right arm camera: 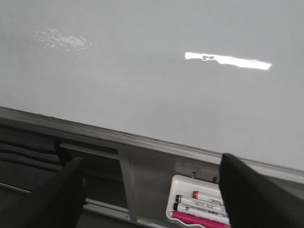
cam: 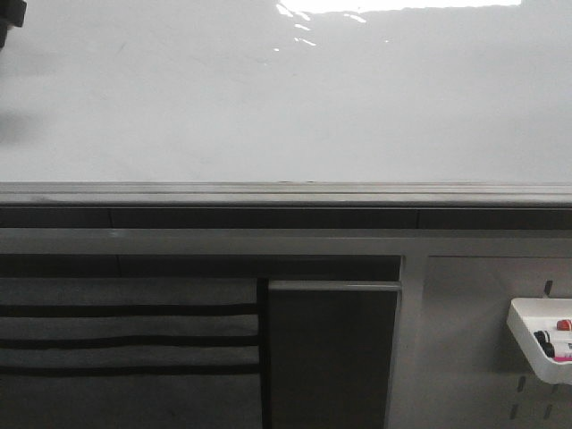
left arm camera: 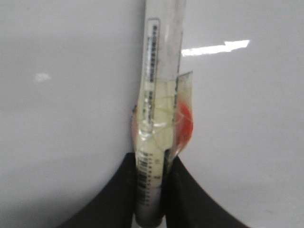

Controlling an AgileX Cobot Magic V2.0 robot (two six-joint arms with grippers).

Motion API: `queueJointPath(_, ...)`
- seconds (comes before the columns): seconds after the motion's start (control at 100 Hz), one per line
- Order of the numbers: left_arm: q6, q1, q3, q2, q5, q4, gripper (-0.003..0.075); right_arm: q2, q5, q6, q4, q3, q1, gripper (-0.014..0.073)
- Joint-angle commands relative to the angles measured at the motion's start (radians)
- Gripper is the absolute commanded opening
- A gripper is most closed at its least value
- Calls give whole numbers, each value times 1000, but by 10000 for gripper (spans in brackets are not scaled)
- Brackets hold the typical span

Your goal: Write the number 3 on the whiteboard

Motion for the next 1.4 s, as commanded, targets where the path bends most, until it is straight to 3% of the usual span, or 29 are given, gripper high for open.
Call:
queueJointPath(0.0, -2, -2, -35, -74, 14, -10, 20, 16, -54, -8, 83, -38, -6, 518)
queueJointPath(0.24, 48, -144, -53, -216, 338, 116, -18, 109, 139, -51, 187, -110, -6, 518)
queueJointPath(0.35, 136, -267, -68, -266, 486, 101, -18, 181, 267, -218, 318, -173, -6, 518)
queueJointPath(0.51, 322, -460, -92, -314, 686, -58, -18, 285, 441, -471, 578, -231, -6, 518)
queueJointPath(0.65, 546, -610, -109, -321, 829, -278, -18, 359, 548, -592, 669, -270, -1, 518)
queueJointPath(0.85, 732, -736, -115, -321, 858, -468, -18, 436, 591, -678, 638, -344, 164, 518)
queueJointPath(1.0, 734, -789, -117, -321, 861, -470, -18, 502, 552, -680, 539, -409, 296, 518)
queueJointPath(1.39, 734, -829, -119, -321, 861, -470, -18, 682, 473, -684, 456, -525, 555, 518)
